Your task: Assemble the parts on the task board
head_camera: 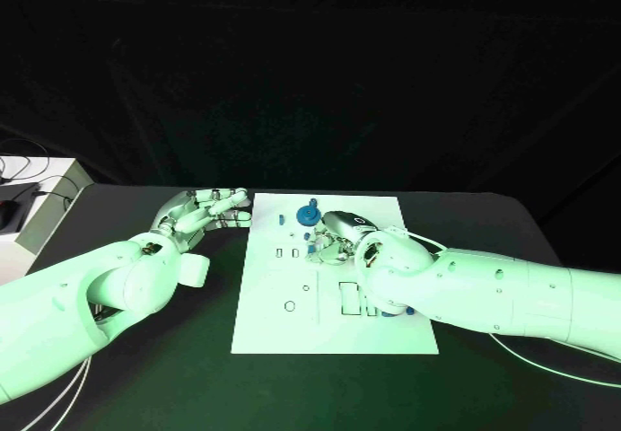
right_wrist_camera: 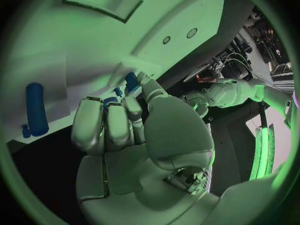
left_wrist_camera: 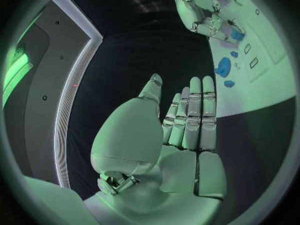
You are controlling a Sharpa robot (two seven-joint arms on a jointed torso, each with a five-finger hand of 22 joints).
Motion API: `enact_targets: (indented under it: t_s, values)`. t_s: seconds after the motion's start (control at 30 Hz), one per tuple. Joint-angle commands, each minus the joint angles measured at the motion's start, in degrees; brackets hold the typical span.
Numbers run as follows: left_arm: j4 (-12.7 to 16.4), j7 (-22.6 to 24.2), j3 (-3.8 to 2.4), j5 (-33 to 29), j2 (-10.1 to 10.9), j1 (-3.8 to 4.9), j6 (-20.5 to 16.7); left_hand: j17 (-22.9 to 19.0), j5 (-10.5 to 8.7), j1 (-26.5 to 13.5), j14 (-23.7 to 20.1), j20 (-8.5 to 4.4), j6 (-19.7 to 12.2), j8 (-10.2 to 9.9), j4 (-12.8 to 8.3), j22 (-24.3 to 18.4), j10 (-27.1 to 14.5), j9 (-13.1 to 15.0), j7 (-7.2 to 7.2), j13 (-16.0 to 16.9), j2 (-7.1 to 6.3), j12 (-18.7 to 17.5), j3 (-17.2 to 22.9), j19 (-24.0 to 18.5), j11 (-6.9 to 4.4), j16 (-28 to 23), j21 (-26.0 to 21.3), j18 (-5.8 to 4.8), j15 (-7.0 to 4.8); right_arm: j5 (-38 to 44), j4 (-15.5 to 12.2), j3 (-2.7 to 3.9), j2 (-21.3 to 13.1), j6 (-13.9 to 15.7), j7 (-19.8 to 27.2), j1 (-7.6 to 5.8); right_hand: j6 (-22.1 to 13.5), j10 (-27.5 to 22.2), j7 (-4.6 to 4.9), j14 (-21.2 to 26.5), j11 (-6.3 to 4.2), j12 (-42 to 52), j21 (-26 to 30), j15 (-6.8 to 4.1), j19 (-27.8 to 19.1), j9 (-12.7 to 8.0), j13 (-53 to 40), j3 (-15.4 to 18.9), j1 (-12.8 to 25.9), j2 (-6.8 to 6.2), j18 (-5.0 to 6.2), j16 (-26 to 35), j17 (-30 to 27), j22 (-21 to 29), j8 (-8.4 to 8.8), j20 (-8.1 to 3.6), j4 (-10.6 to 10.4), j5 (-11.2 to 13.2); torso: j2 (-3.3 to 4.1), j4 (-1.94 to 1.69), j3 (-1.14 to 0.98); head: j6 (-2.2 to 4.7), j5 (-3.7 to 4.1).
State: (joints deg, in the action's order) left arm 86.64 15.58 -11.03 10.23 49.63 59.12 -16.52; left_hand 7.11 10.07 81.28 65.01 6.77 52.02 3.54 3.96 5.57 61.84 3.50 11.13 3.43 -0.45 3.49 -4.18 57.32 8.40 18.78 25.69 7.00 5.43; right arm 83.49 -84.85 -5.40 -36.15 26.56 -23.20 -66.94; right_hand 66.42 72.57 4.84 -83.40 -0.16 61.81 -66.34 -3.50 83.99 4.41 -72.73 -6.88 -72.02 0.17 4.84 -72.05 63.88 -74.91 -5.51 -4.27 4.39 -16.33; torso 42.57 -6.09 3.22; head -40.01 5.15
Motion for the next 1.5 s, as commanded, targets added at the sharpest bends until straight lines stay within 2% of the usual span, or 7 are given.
enact_targets:
  t_s: [0.03,0.23,0.93,1.1,1.33,1.4,1.5]
  values:
    - [0.0,0.2,-0.03,0.1,0.0,-0.01,1.0,-0.1,-0.22,0.4,0.1,-0.12,-0.1,-0.1,-0.2,-0.1,-0.4,0.0,-0.02,0.0,0.2,0.1,-0.1,-0.1,0.06,0.1,0.2,-0.41,-0.06,2.3,0.2,-0.05,0.0,0.6,-0.7,0.2,0.6,-0.2,0.18,-0.1,-0.06,-0.3,0.3,-0.43,2.9,0.0,0.1,0.1,0.1,0.19,-0.33,0.4,0.0,-9.0,-0.12,-0.41,-0.4,-0.1,0.0,-0.01,0.05,-0.05,0.01]
    - [0.0,0.1,-0.03,0.1,0.0,-0.03,1.1,-0.1,-0.22,0.4,0.1,-0.12,-0.1,-0.1,-0.2,-0.1,-0.4,0.0,-0.02,0.0,0.2,0.1,-0.1,-0.1,0.06,0.1,0.2,-0.41,-0.06,2.6,0.3,-0.05,0.0,1.0,-0.7,0.36,0.6,-0.2,0.18,-0.1,-0.06,-0.3,0.3,-0.43,2.9,0.0,0.1,0.1,0.1,0.19,-0.33,0.4,0.0,-9.0,-0.12,-0.41,-0.4,-0.1,-0.03,0.03,0.01,-0.05,-0.02]
    - [-0.1,0.0,-0.03,0.1,0.0,-0.11,1.2,-0.1,-0.22,0.4,0.1,-0.12,-0.1,-0.1,-0.2,-0.1,-0.4,0.0,-0.02,0.0,0.2,0.1,-0.1,-0.1,0.06,0.1,0.2,-0.41,-0.06,3.1,1.7,-0.05,0.2,0.9,-0.6,0.72,0.3,-0.5,0.34,-0.1,0.03,-0.8,0.6,-0.38,2.9,0.0,0.4,0.1,0.1,-0.32,-0.32,0.5,-0.2,-9.0,0.1,-0.39,-0.7,0.1,-0.04,-0.02,0.08,-0.14,-0.07]
    - [-0.2,0.0,-0.03,0.1,0.0,-0.13,1.2,-0.1,-0.22,0.4,0.1,-0.12,-0.1,-0.1,-0.2,-0.1,-0.4,0.0,-0.02,0.0,0.2,0.1,-0.1,-0.1,0.06,0.1,0.2,-0.41,-0.06,3.0,2.0,-0.07,0.4,1.0,-0.1,0.8,-0.7,-0.8,0.98,-0.1,0.49,-1.1,0.8,-0.06,2.9,-0.3,0.7,0.8,1.0,-2.01,-0.26,0.5,-0.3,-9.0,0.85,-0.19,-1.8,1.4,-0.01,-0.01,0.09,-0.18,-0.07]
    - [-0.2,-0.1,-0.03,0.1,-0.1,-0.15,1.3,-0.1,-0.22,0.4,0.1,-0.12,-0.1,-0.1,-0.2,-0.1,-0.4,0.0,-0.02,0.0,0.2,0.1,-0.1,-0.1,0.06,0.1,0.2,-0.41,-0.06,2.9,2.2,-0.11,0.4,0.9,0.2,0.84,-2.2,-2.0,1.76,0.0,1.05,-2.1,1.3,0.43,2.8,-0.2,1.9,0.2,0.4,-4.85,0.04,0.7,-0.5,-8.9,1.35,0.39,-5.1,1.8,-0.05,0.04,0.09,-0.28,-0.08]
    - [-0.2,-0.1,-0.03,0.1,-0.1,-0.16,1.4,-0.1,-0.22,0.4,0.1,-0.12,-0.1,-0.1,-0.2,-0.1,-0.4,0.0,-0.02,0.0,0.2,0.1,-0.1,-0.1,0.06,0.1,0.2,-0.41,-0.06,2.9,2.2,-0.12,0.4,0.7,0.3,0.84,-2.4,-2.2,1.78,0.1,1.11,-2.3,1.3,0.51,2.8,-0.2,2.3,0.4,0.6,-5.51,0.08,0.7,-0.6,-8.9,1.29,0.49,-6.1,2.8,-0.05,0.03,0.09,-0.3,-0.06]
    - [-0.3,-0.1,-0.03,0.1,-0.1,-0.18,1.4,-0.1,-0.22,0.4,0.1,-0.12,-0.1,-0.1,-0.2,-0.1,-0.4,0.0,-0.02,0.0,0.2,0.1,-0.1,-0.1,0.06,0.1,0.2,-0.41,-0.06,2.8,2.3,-0.13,0.3,0.6,0.4,0.84,-2.9,-2.5,1.99,0.1,1.27,-2.5,1.4,0.59,2.8,-0.2,2.7,1.8,0.4,-5.91,0.13,0.7,-0.6,-8.9,1.35,0.57,-6.4,1.0,-0.04,0.02,0.06,-0.32,0.0]
